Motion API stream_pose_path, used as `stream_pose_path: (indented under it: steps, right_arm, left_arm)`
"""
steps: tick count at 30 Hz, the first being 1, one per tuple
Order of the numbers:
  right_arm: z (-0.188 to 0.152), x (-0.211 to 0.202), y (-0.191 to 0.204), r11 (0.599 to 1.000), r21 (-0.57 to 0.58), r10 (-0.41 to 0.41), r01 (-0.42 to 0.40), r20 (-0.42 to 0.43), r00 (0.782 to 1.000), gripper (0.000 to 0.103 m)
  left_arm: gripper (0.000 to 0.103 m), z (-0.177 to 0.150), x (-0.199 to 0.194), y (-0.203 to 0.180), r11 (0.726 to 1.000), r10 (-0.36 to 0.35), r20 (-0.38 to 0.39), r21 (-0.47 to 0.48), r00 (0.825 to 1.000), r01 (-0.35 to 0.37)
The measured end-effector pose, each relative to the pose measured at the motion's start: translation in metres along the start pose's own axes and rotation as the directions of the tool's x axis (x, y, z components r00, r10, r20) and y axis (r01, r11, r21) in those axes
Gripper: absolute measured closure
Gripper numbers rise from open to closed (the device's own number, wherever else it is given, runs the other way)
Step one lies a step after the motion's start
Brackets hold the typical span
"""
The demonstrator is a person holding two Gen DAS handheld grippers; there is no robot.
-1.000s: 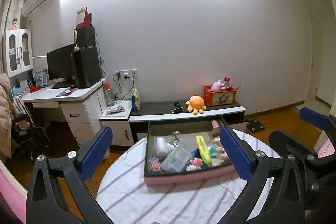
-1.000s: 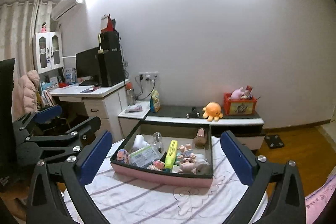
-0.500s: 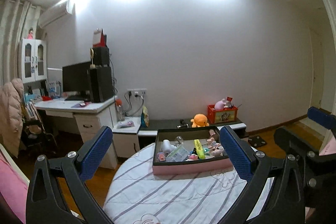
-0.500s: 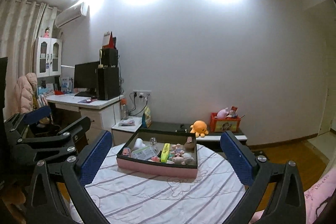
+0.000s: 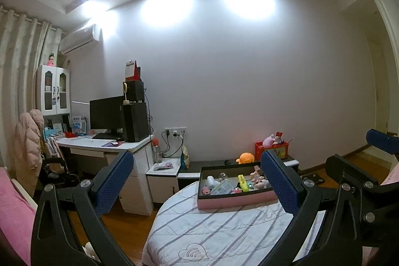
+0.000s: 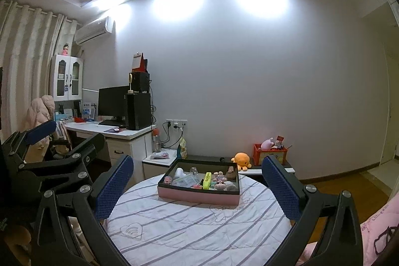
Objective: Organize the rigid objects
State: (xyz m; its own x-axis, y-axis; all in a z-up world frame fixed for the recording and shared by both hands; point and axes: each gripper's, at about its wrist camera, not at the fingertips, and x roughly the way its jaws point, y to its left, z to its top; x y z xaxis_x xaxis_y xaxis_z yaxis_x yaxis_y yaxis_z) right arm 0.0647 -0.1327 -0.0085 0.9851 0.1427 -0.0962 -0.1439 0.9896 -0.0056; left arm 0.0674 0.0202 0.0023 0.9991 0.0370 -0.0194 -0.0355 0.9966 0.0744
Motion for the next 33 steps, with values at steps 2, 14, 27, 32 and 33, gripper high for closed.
stream_pose_path:
  steps: [2,14,27,32,33]
  right_arm:
    - [0.002,-0.012,0.004,1.000,-0.006,0.001,-0.001,0.015,1.000,0.000]
    - [0.011,-0.059,0.018,1.000,-0.019,-0.013,0.014,0.054,0.998,0.000]
    - [0.009,-0.069,0.010,0.999,-0.020,-0.040,0.042,0.075,0.996,0.000]
    - [0.008,-0.067,0.010,0.999,-0.013,-0.037,0.038,0.070,0.997,0.000]
    - [0.009,-0.067,0.013,0.999,-0.013,-0.038,0.039,0.069,0.997,0.000]
  left_arm:
    - [0.000,0.002,-0.013,0.001,1.000,-0.002,0.014,-0.009,1.000,0.002]
    - [0.000,0.014,-0.058,0.007,1.000,0.026,0.068,0.002,0.997,-0.027]
    - [0.000,0.015,-0.061,0.005,1.000,-0.006,0.074,-0.004,0.997,0.006]
    - [0.000,0.015,-0.062,0.004,1.000,0.002,0.078,0.005,0.997,-0.003]
    - [0.000,0.015,-0.062,0.004,1.000,0.003,0.079,0.006,0.997,-0.003]
